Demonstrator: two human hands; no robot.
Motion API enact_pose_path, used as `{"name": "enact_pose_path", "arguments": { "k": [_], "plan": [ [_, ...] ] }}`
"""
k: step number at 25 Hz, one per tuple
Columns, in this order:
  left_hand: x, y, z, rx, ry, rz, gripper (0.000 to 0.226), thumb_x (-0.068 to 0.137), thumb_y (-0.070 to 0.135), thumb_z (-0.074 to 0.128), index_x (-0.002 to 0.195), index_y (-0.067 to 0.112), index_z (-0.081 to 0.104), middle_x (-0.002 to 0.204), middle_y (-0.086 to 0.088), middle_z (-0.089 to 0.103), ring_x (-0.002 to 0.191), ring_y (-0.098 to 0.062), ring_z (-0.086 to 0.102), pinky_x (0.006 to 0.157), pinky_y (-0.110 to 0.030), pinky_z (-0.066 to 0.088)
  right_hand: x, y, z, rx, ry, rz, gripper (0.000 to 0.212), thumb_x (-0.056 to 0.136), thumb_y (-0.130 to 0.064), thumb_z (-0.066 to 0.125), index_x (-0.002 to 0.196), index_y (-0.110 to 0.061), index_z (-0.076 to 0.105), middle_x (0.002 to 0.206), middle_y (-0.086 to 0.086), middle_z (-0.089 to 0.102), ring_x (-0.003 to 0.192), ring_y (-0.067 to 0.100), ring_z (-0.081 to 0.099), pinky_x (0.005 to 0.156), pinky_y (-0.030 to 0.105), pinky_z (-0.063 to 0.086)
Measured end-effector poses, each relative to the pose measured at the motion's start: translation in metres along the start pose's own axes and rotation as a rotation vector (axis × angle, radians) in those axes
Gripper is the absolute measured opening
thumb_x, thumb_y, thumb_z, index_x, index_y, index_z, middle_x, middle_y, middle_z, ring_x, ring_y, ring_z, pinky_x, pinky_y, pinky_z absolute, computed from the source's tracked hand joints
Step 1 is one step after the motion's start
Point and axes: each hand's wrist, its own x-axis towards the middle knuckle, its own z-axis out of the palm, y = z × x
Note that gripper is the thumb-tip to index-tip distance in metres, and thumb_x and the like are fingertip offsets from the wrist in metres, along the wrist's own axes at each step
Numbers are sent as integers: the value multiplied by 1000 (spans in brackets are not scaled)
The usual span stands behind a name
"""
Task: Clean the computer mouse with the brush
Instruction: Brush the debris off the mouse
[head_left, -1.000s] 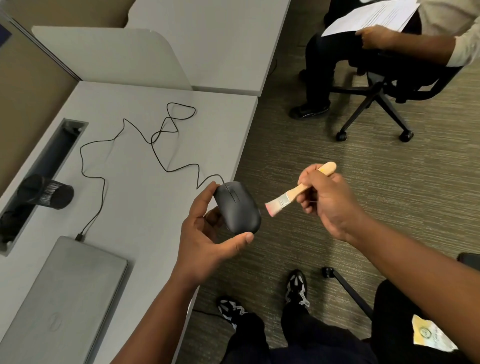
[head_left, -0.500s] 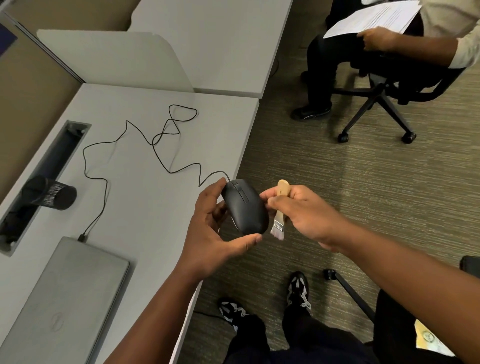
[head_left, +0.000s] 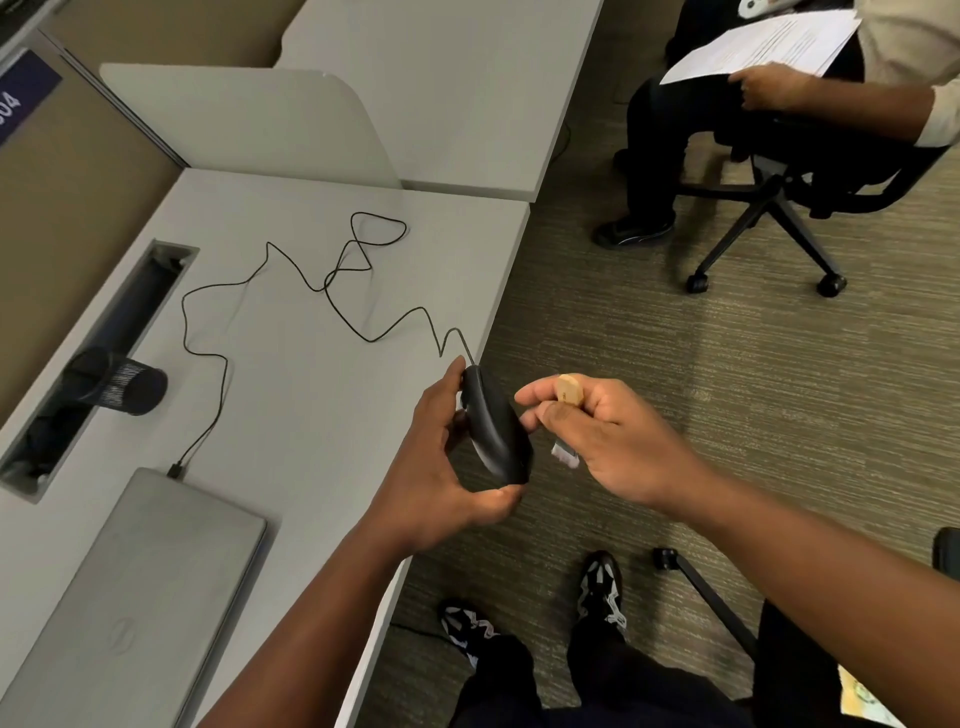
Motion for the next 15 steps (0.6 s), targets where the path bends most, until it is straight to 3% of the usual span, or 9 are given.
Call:
{"name": "enact_pose_path", "arguments": {
  "k": [2,3,4,6,8,13,15],
  "plan": [
    [1,0,0,-44,-15,-19,134,57,39,93,162,54,10,159,22,36,140,-7,54,113,-26,50,2,4,0,51,-10,22,18,103,-29,54,110,-30,71,100,14,77,100,57,64,92,70,51],
    [2,0,0,-61,-24,-19,135,58,35,93,163,53,10,157,22,39,137,-9,57,111,-28,52,3,6,-1,60,-11,41,20,106,-22,52,113,-26,70,100,5,79,108,55,63,95,70,49],
    [2,-1,0,-72,-32,-15,134,60,32,93,164,51,10,154,25,41,136,-11,59,110,-31,53,4,8,-2,69,-11,58,21,106,-20,51,115,-24,70,102,-1,79,110,44,67,96,63,53],
    [4,-4,0,-86,-42,-13,133,63,27,94,164,50,11,153,30,41,137,-12,59,112,-36,53,6,9,-3,95,-17,85,22,107,-18,50,116,-23,70,106,-9,79,104,11,72,86,29,56],
    [5,-6,-2,-106,-43,-24,133,63,29,97,164,50,13,160,23,38,141,-11,56,113,-40,53,6,10,-4,143,-32,110,23,107,-18,49,117,-23,70,109,-9,79,99,1,71,76,15,51],
    [6,-5,-4,-164,-30,-33,125,61,30,99,160,48,24,158,13,40,136,-19,60,107,-41,57,9,8,-9,218,-26,94,21,106,-17,50,112,-19,71,110,-1,78,105,16,72,86,34,57],
    [6,-6,-6,-195,-24,-39,122,63,24,98,159,49,27,156,14,41,134,-20,62,107,-41,56,11,1,-20,346,10,70,19,101,-20,55,106,-13,72,104,5,75,100,20,70,82,31,58]
  ]
}}
